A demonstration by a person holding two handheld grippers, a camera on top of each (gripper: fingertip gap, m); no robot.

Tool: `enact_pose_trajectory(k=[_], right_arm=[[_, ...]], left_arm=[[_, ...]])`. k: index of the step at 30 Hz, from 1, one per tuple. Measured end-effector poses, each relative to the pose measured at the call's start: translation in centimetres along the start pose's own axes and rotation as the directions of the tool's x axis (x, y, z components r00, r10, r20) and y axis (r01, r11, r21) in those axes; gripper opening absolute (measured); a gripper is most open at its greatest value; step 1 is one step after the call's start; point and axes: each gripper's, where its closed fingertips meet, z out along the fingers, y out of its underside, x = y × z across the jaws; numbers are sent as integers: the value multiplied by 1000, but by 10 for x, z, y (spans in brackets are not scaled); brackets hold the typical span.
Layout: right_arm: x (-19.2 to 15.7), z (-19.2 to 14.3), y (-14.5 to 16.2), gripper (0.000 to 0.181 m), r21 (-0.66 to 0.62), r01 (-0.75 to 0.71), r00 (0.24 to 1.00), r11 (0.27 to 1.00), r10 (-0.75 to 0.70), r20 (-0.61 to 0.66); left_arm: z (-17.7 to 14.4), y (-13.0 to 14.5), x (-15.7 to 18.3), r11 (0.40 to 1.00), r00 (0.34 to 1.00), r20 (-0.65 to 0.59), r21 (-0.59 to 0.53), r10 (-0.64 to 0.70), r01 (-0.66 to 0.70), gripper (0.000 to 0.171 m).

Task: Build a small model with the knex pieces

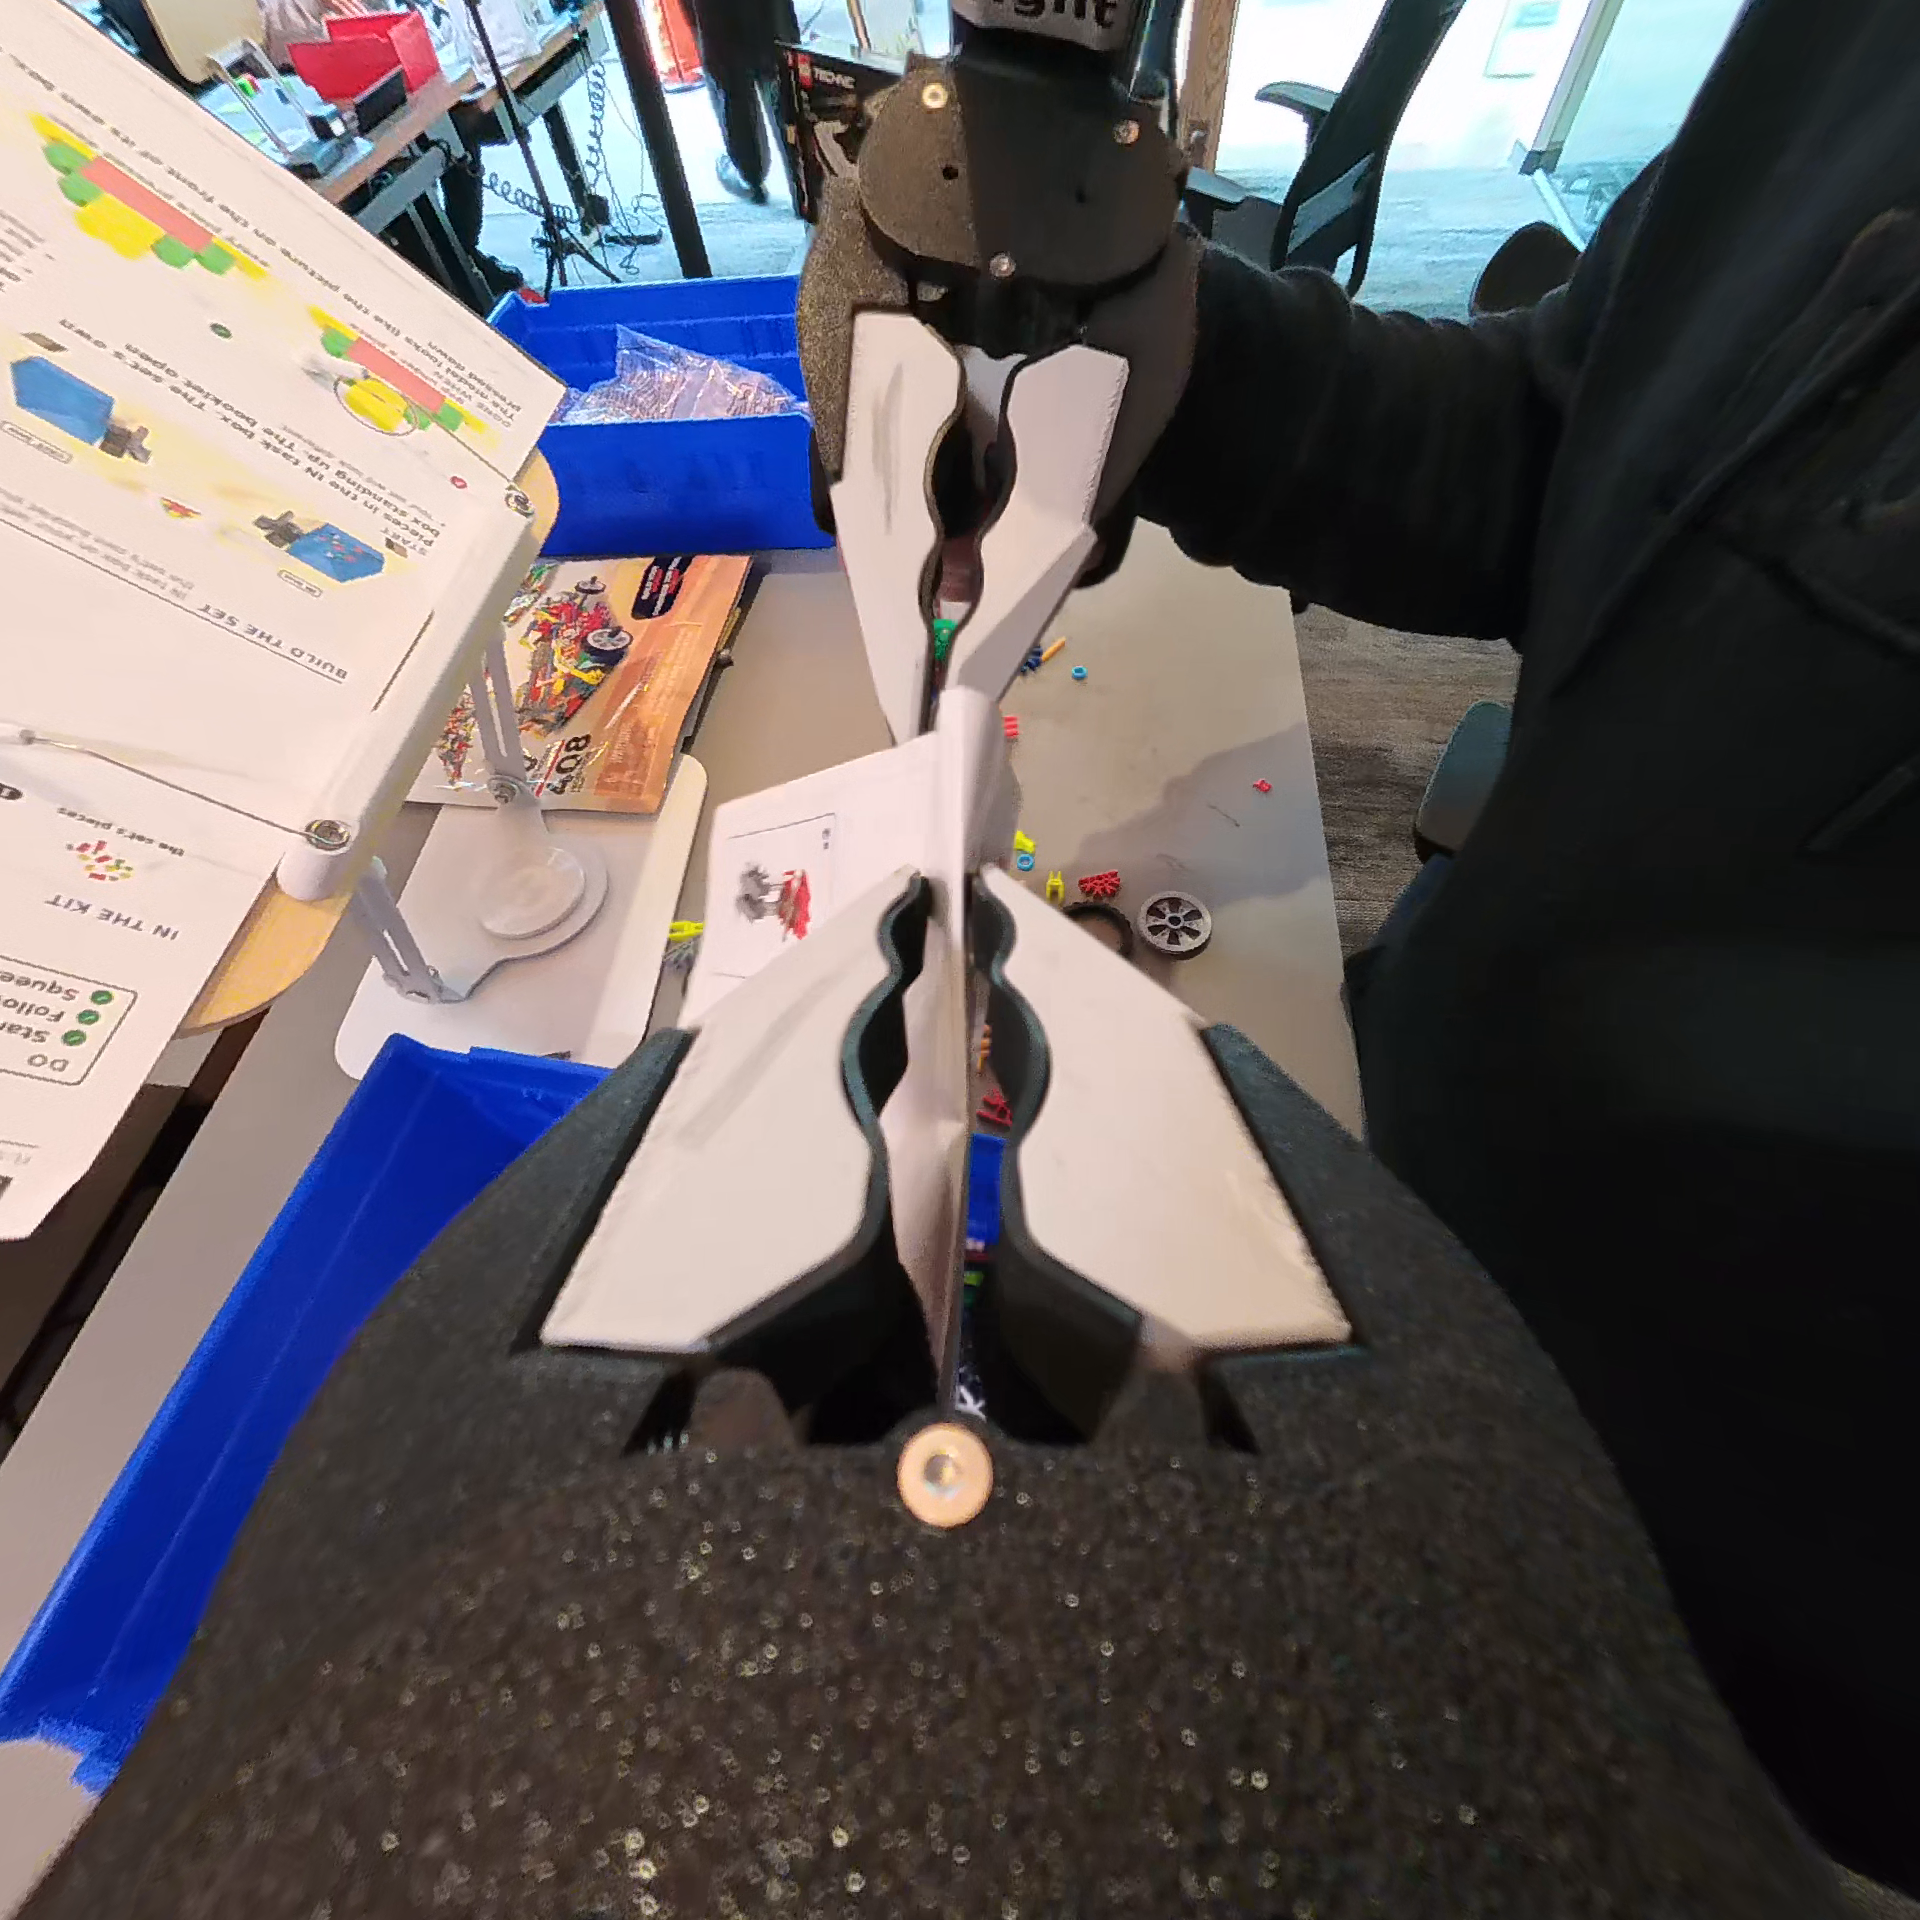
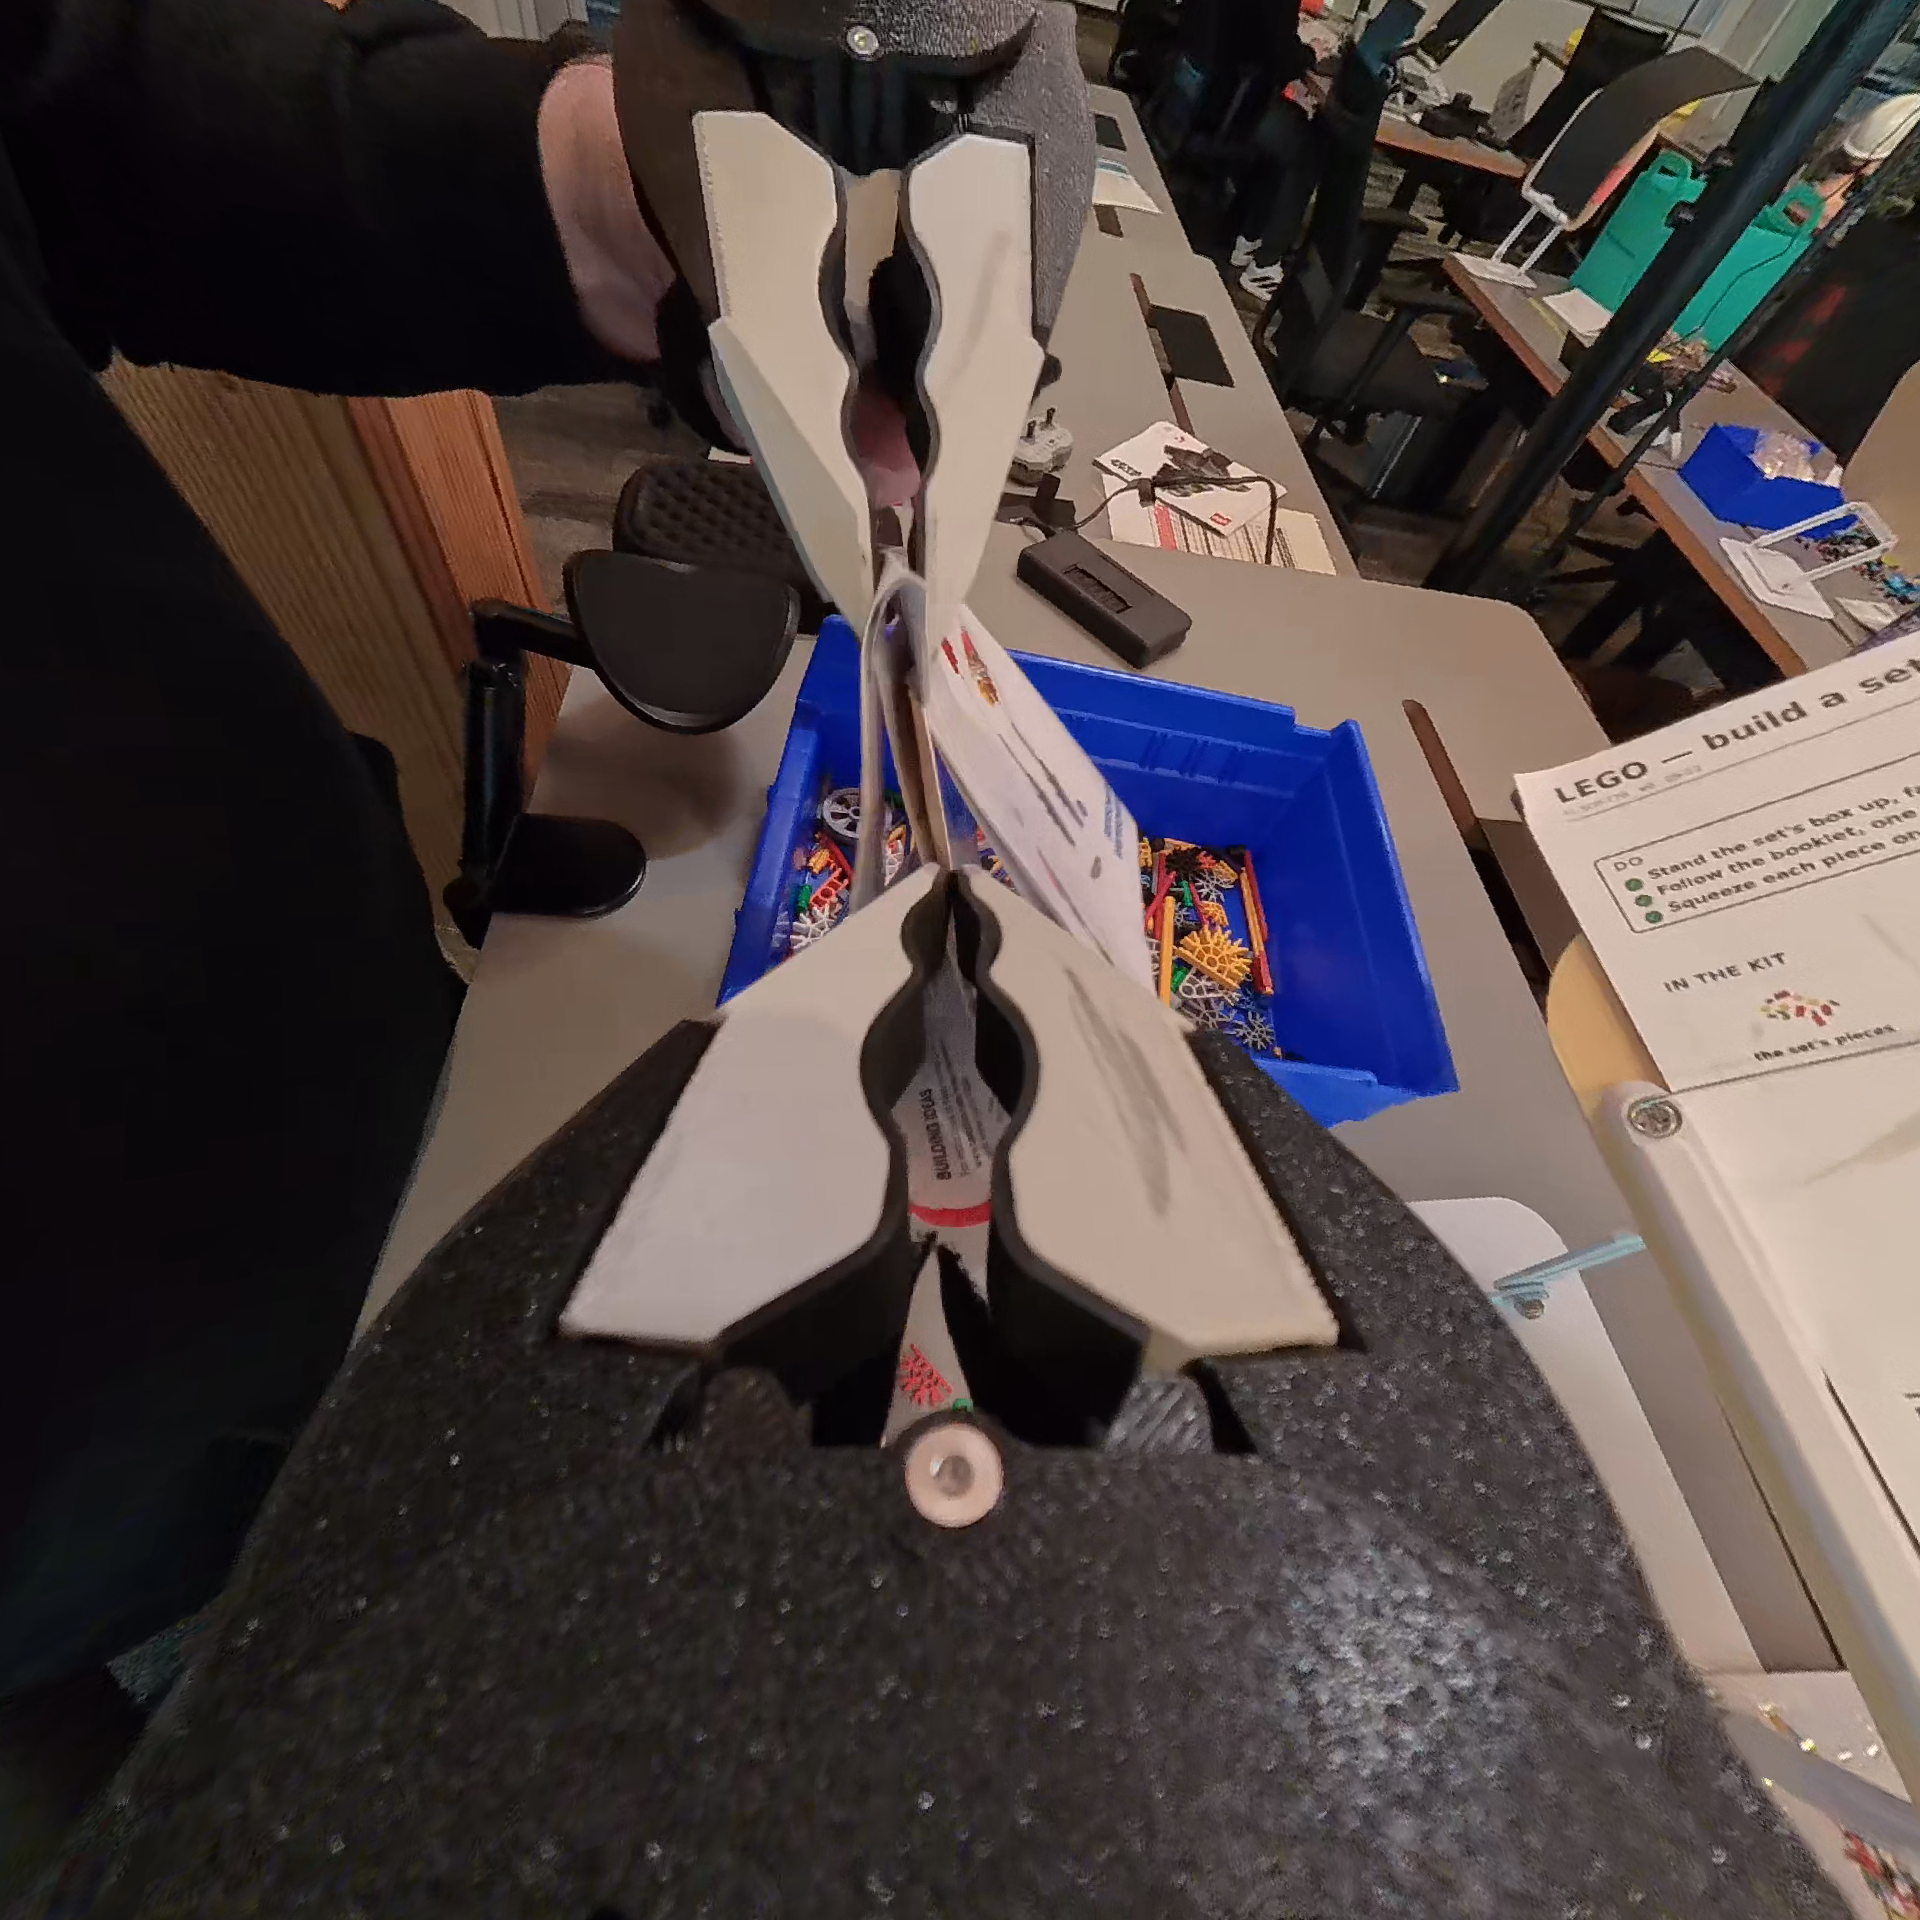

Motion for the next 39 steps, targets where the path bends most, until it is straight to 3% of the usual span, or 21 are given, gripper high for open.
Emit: enact_pose_trajectory(k=[7,18,22,25,27,29,30,34,36,39], right_arm=[[-5,5,-8,0,42,-19,999,999,17,35],[9,-5,-24,2,121,-76,997,990,76,6],[10,-16,-35,62,140,-42,999,989,45,-19],[-9,-5,-34,67,89,36,999,995,-36,4],[-14,12,-16,55,-42,108,993,993,-110,-46],[-25,25,-8,13,-81,136,988,987,-141,-57],[-29,27,-9,3,-66,122,990,990,-127,-65],[-41,22,-11,0,19,41,998,999,-40,-57],[-43,13,-12,0,82,-28,999,996,30,-24],[-36,-8,-17,0,202,-155,988,967,148,46]], left_arm=[[7,2,-3,999,999,25,-32,24,-23,10],[3,-10,-11,999,997,63,-13,44,-44,0],[5,-10,-6,992,994,41,-78,98,-95,0],[10,-14,8,986,991,-12,-100,132,-132,0],[12,-15,18,980,987,-37,-118,156,-159,0],[11,-15,22,977,986,-38,-133,161,-164,0],[10,-14,26,976,986,-50,-143,160,-165,0],[2,-7,36,977,989,-112,-183,94,-114,7],[-6,1,27,973,993,-80,-208,82,-97,22],[-17,13,19,979,994,-107,-203,-38,15,48]])
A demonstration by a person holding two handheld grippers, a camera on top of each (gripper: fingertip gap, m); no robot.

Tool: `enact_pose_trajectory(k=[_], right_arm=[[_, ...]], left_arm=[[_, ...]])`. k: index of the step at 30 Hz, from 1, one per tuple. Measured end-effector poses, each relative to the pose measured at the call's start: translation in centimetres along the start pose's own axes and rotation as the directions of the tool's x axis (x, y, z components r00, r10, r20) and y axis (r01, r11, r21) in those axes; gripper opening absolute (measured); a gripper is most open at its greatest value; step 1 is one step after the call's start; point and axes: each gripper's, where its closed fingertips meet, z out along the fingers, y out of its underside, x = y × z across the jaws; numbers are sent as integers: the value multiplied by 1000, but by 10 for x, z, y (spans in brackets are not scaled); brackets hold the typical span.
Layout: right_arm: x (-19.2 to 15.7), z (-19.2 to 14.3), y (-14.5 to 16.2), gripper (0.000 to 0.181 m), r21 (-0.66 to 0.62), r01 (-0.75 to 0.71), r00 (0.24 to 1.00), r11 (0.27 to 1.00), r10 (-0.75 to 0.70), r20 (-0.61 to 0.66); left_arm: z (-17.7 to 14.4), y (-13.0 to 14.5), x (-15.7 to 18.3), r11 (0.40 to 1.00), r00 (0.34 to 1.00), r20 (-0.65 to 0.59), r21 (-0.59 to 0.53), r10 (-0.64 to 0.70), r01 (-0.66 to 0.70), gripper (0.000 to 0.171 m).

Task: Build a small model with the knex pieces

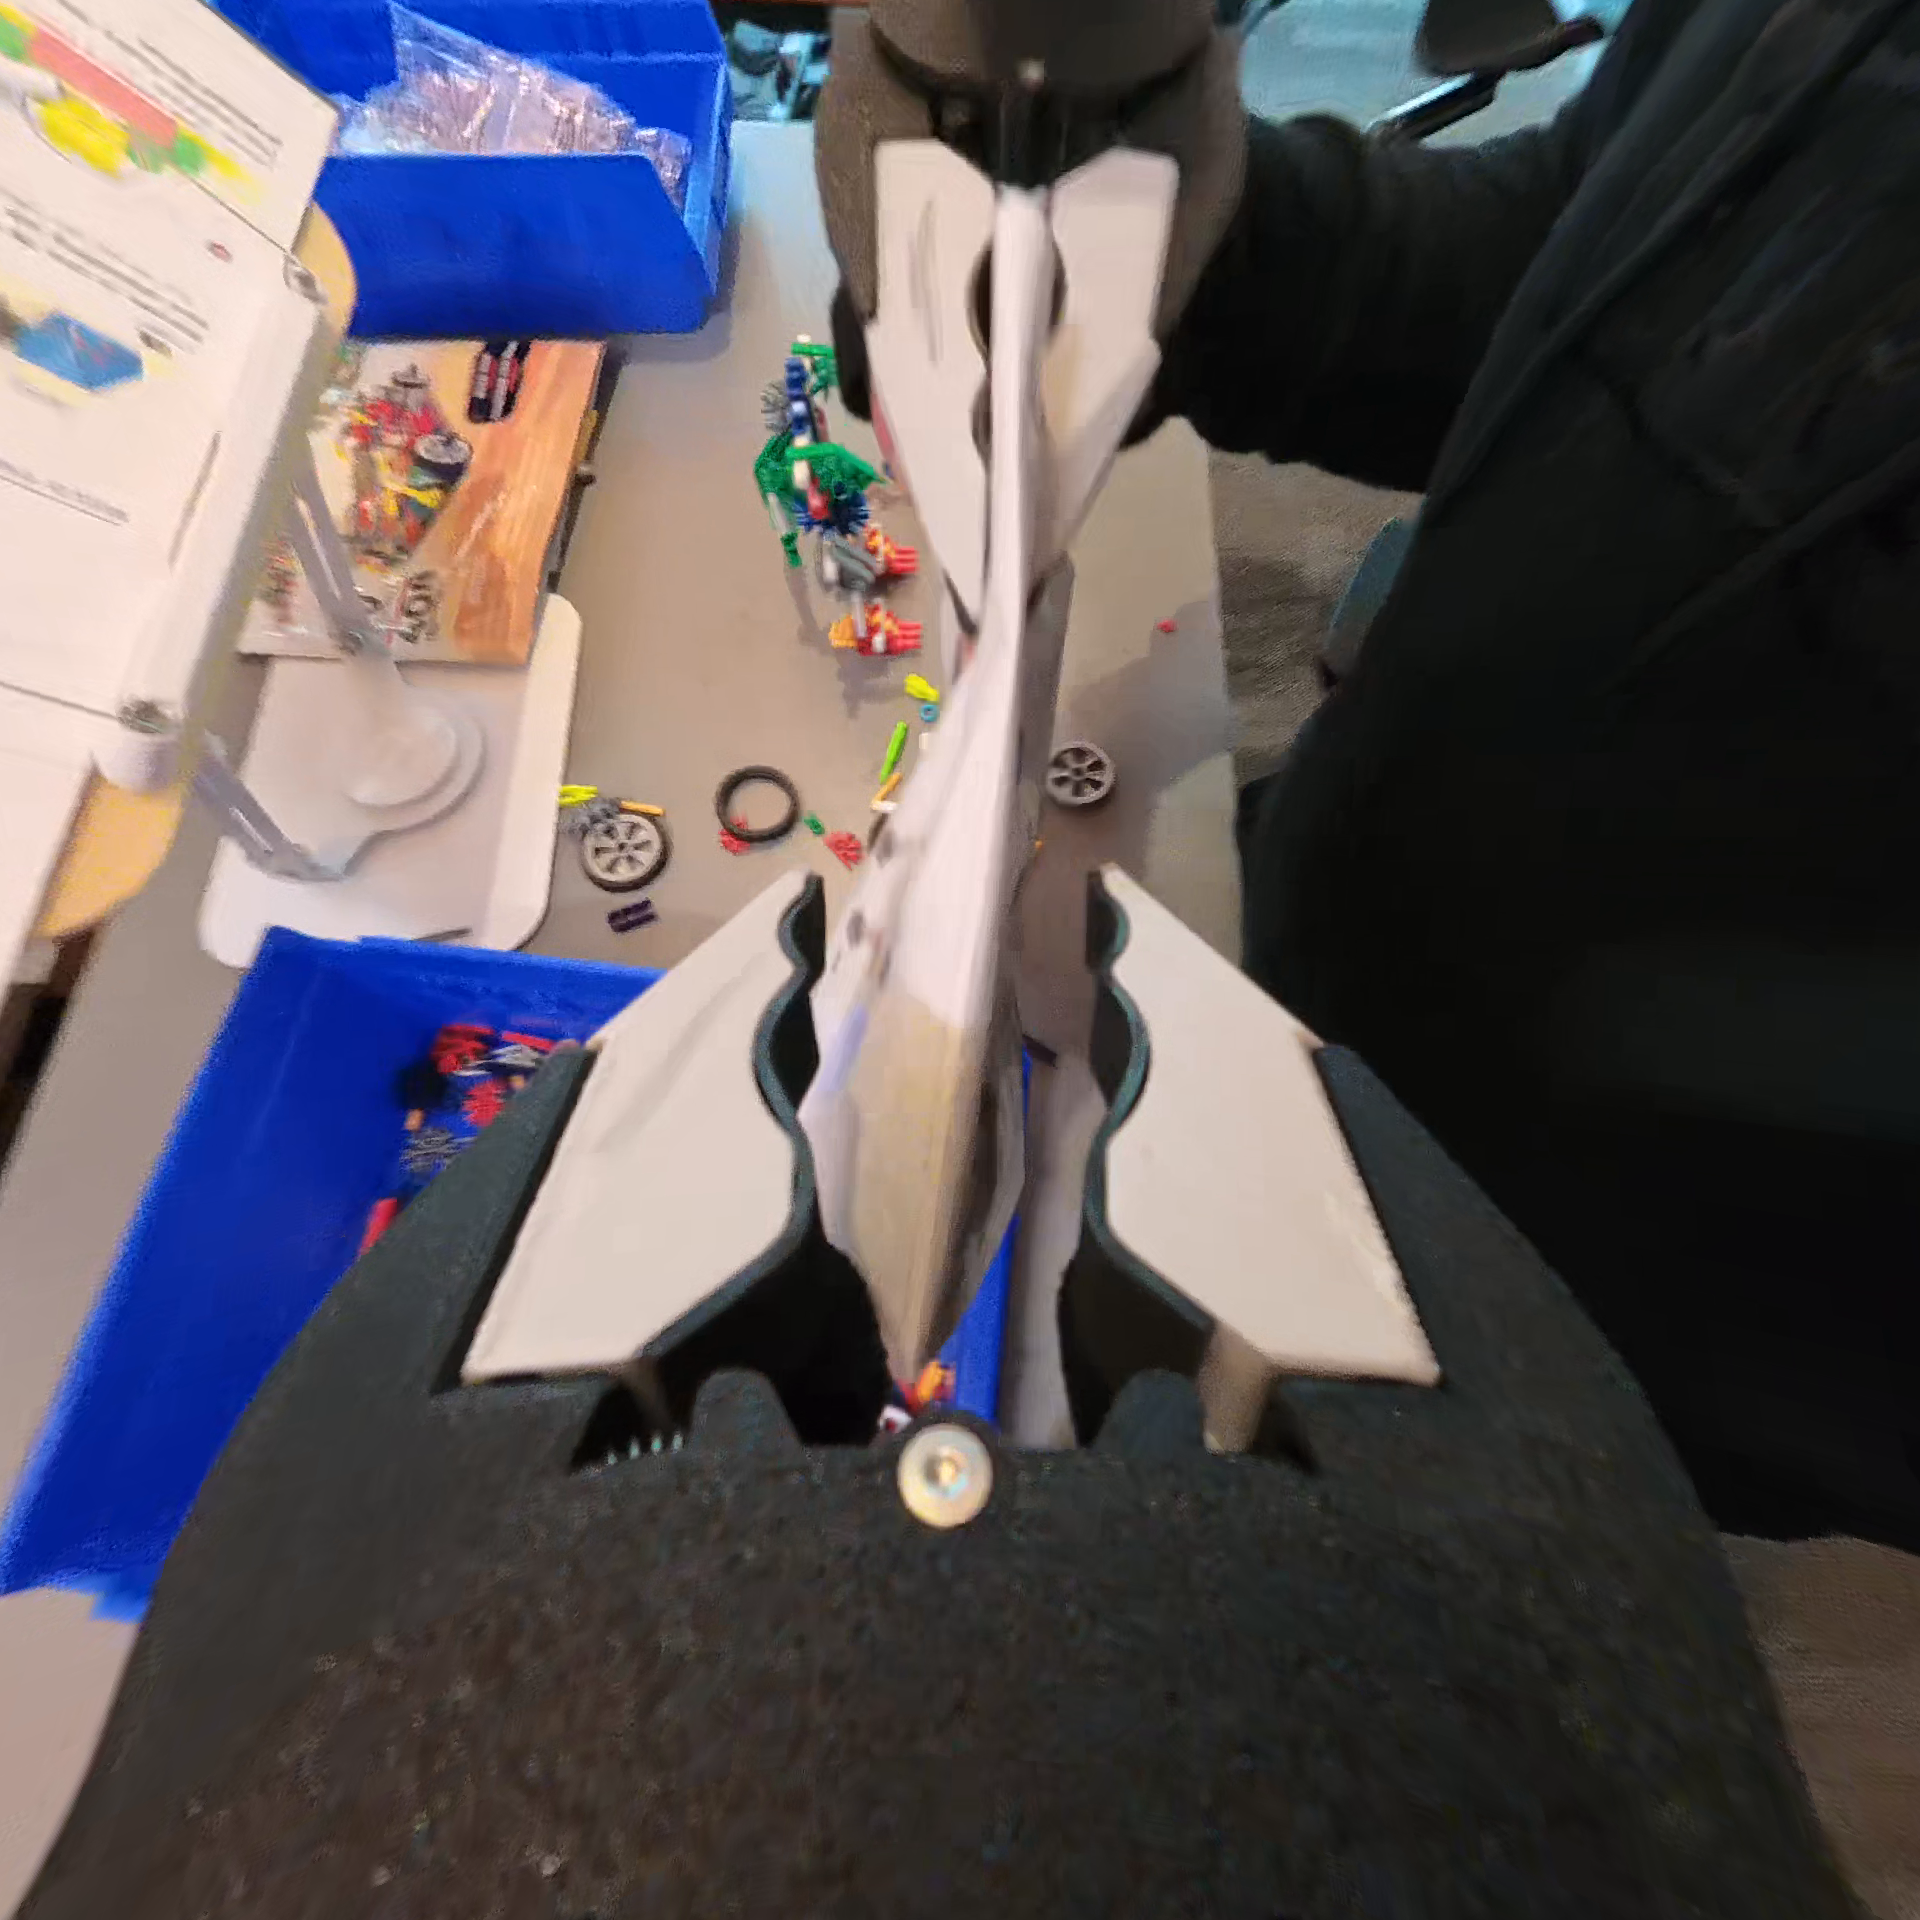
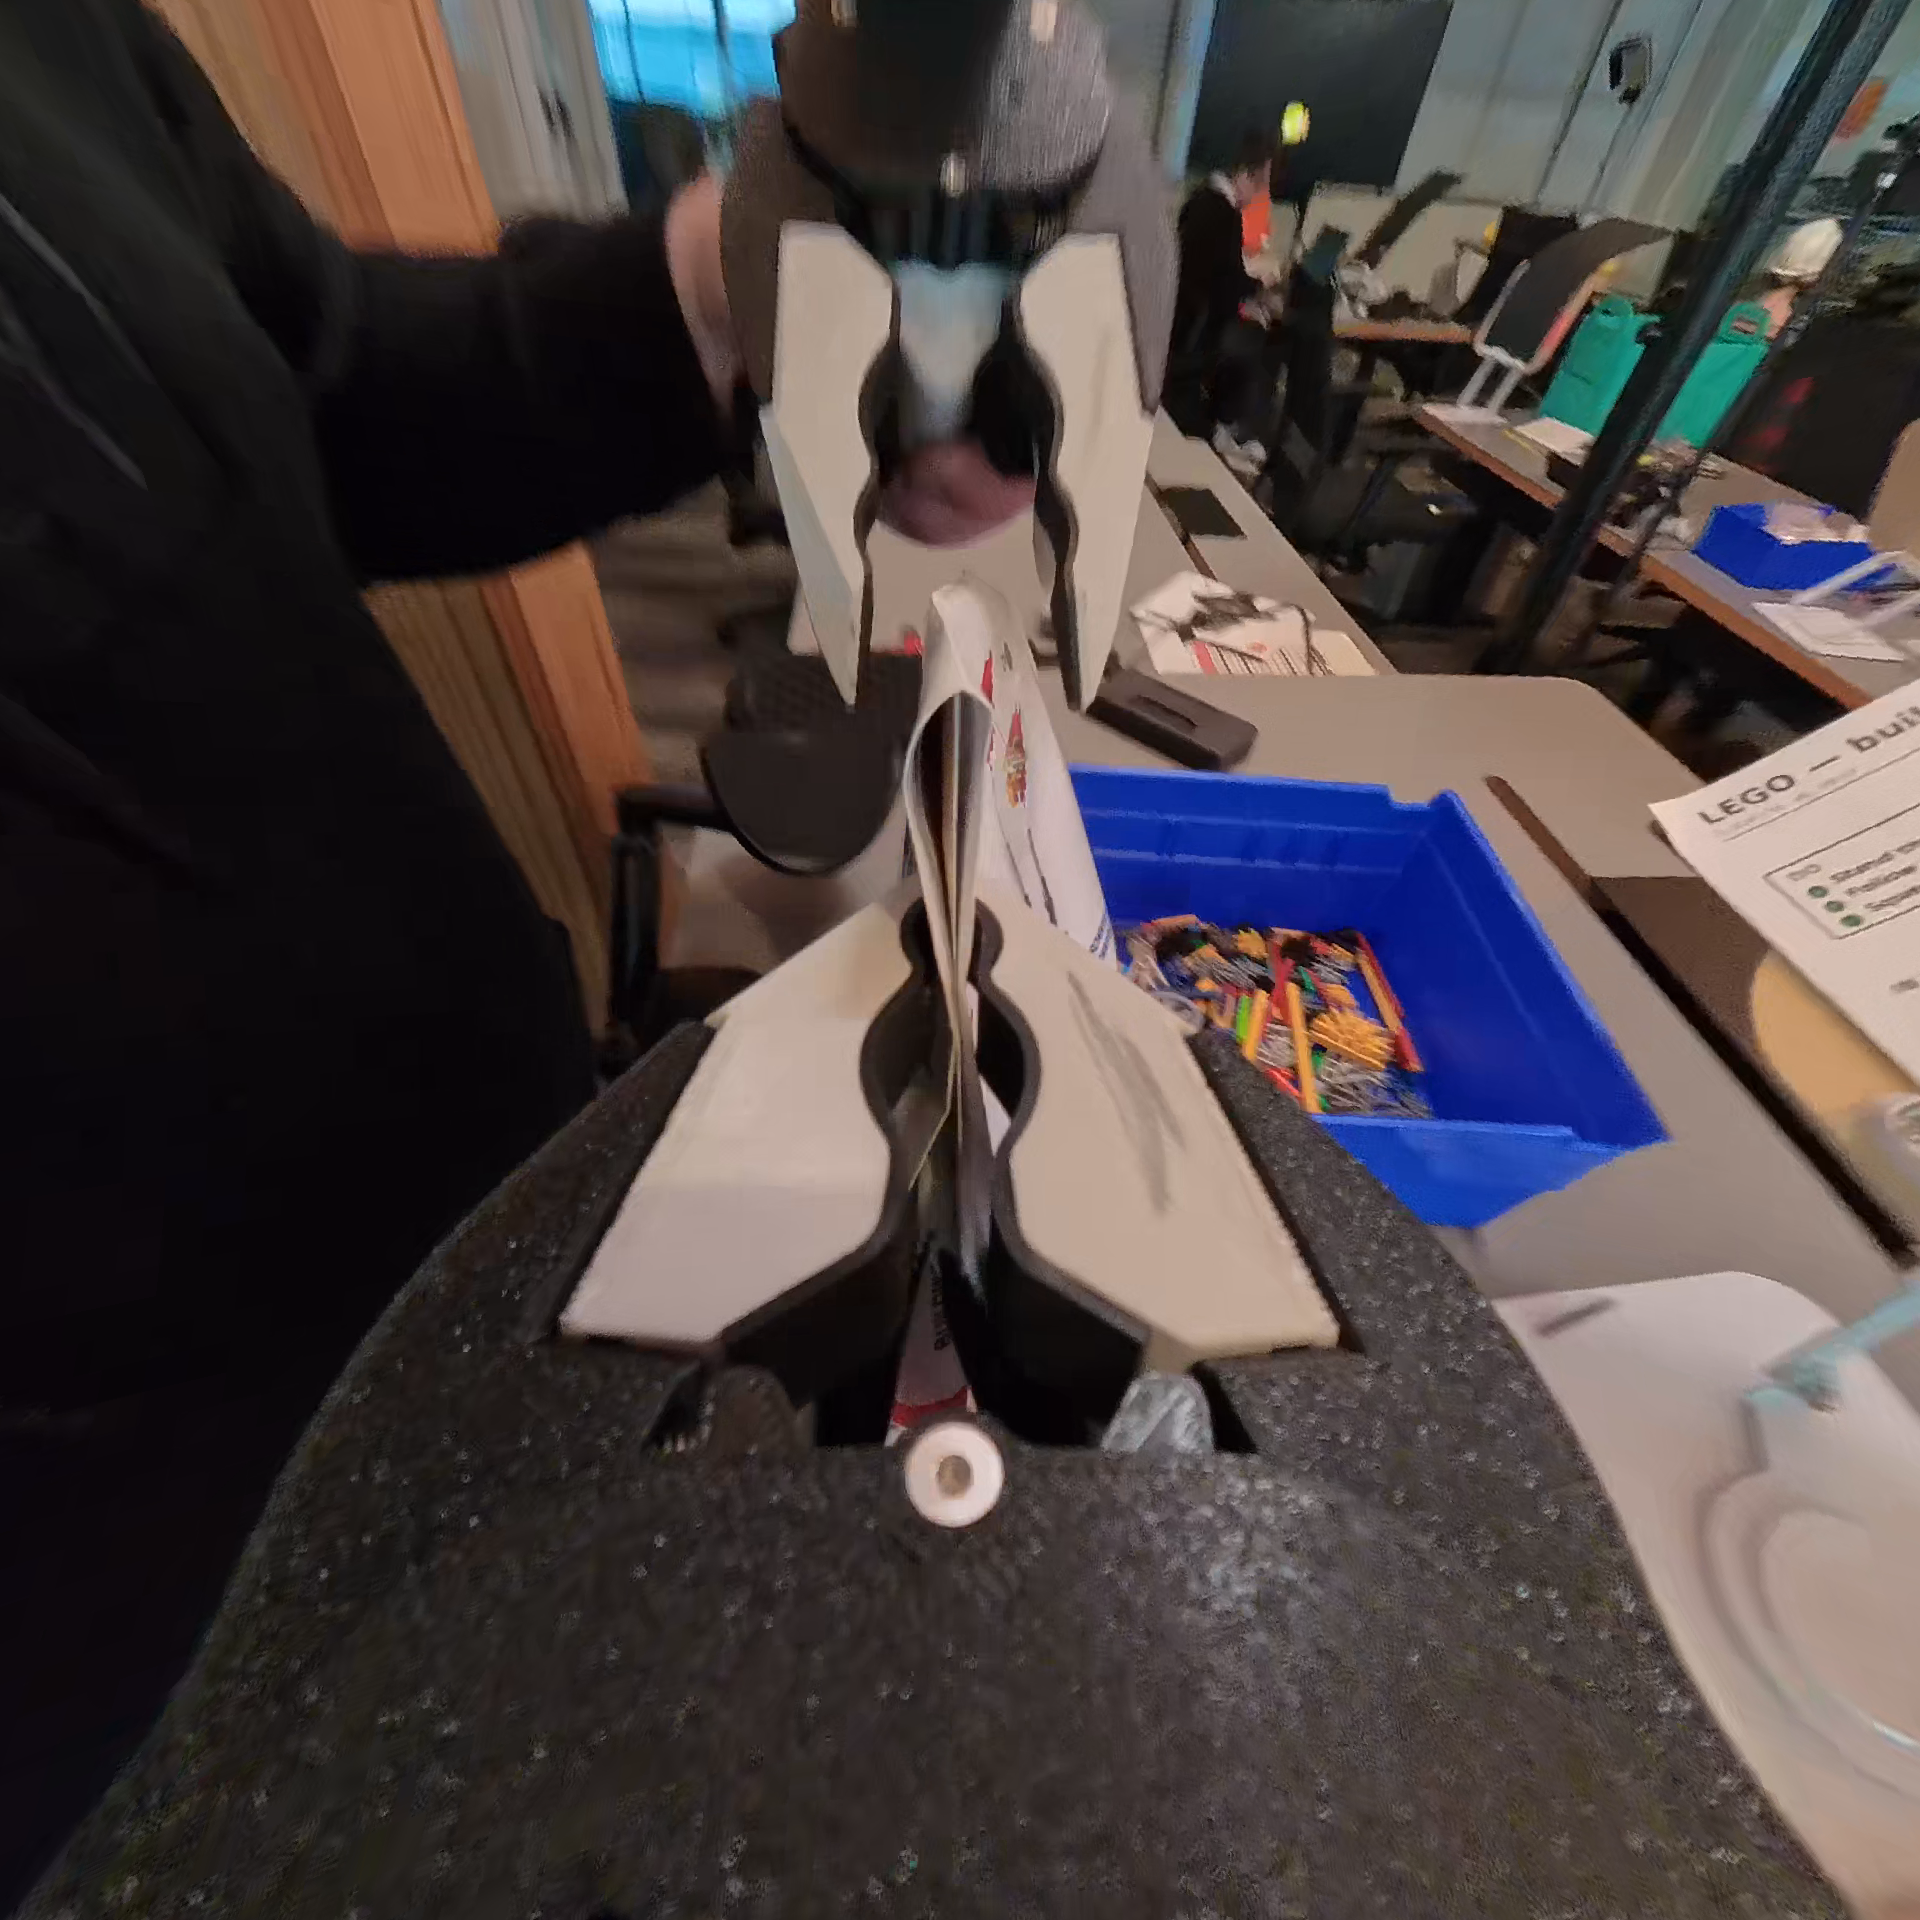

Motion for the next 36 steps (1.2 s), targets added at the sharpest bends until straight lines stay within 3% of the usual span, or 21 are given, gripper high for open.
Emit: enact_pose_trajectory(k=[4,6,9,17,20,23,26,28,32,36], right_arm=[[15,-20,-7,0,141,-198,976,970,182,117],[22,-23,-9,0,192,-275,955,942,246,164],[31,-17,-7,0,207,-359,925,910,317,209],[58,-10,-1,1,258,-517,854,816,472,221],[64,-11,4,22,260,-557,830,789,512,224],[58,-11,17,47,192,-559,825,807,518,226],[51,-11,26,40,139,-556,822,819,519,233],[50,-11,29,2,133,-549,828,825,514,224],[59,-15,28,0,184,-583,811,792,550,201],[66,-23,23,0,268,-633,774,726,585,242]], left_arm=[[1,12,-2,987,986,-128,102,-111,124,58],[9,16,-5,974,976,-160,147,-146,170,55],[20,14,-1,944,952,-239,221,-191,245,39],[27,18,-17,822,870,-282,305,-404,481,0],[26,17,-19,786,837,-318,309,-445,536,0],[22,14,-22,748,800,-359,308,-481,588,0],[22,14,-26,724,769,-380,288,-514,627,0],[24,14,-29,709,751,-379,275,-541,649,0],[21,9,-35,672,727,-408,300,-552,678,28],[16,10,-35,642,715,-433,329,-549,693,35]])
